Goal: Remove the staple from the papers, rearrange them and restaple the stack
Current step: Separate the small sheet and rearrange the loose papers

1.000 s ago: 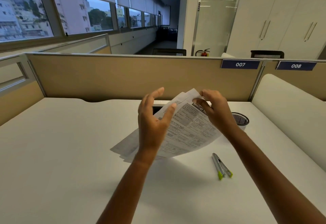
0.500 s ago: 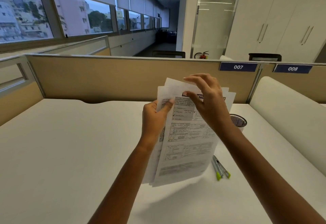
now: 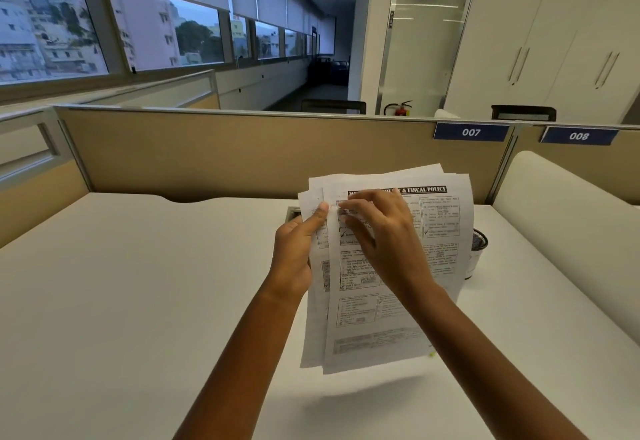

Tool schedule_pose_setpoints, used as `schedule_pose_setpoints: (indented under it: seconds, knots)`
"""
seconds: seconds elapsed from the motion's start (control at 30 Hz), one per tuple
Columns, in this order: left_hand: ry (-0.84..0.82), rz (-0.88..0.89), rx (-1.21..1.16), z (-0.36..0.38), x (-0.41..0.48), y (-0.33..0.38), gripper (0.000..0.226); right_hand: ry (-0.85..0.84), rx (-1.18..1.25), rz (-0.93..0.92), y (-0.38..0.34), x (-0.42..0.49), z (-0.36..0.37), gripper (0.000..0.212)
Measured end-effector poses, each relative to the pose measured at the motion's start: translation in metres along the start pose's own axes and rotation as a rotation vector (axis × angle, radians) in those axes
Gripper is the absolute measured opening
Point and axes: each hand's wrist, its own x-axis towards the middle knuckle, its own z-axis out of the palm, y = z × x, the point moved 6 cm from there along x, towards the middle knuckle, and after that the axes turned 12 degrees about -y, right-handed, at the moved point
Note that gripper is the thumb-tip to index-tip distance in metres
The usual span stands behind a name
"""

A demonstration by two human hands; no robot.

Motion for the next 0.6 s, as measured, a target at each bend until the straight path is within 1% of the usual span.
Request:
schedule_pose_setpoints:
  seconds: [0.1, 0.2, 0.27, 0.33, 0.47, 0.53, 0.6]
  knots:
    - [-0.029, -0.005, -0.011, 0.002, 0.001, -0.002, 0.027, -0.018, -0.005, 0.003, -0.001, 0.001, -0.001, 0.017]
    - [-0.010, 0.025, 0.060, 0.000, 0.001, -0.001, 0.020, -0.014, -0.057, -0.031, -0.003, 0.002, -0.006, 0.015]
    - [0.010, 0.060, 0.138, 0.000, 0.000, 0.001, 0.020, -0.014, -0.130, -0.083, -0.007, 0.003, -0.009, 0.013]
    - [0.031, 0.093, 0.220, 0.000, 0.001, 0.005, 0.025, -0.024, -0.203, -0.147, -0.010, 0.005, -0.010, 0.012]
    - [0.076, 0.126, 0.388, 0.000, 0.002, 0.010, 0.032, -0.077, -0.332, -0.267, -0.010, 0.009, -0.007, 0.012]
    - [0.081, 0.133, 0.441, 0.000, 0.003, 0.011, 0.034, -0.110, -0.383, -0.337, -0.010, 0.011, -0.004, 0.012]
    - [0.087, 0.136, 0.482, 0.000, 0.004, 0.010, 0.037, -0.140, -0.438, -0.405, -0.009, 0.013, -0.002, 0.007]
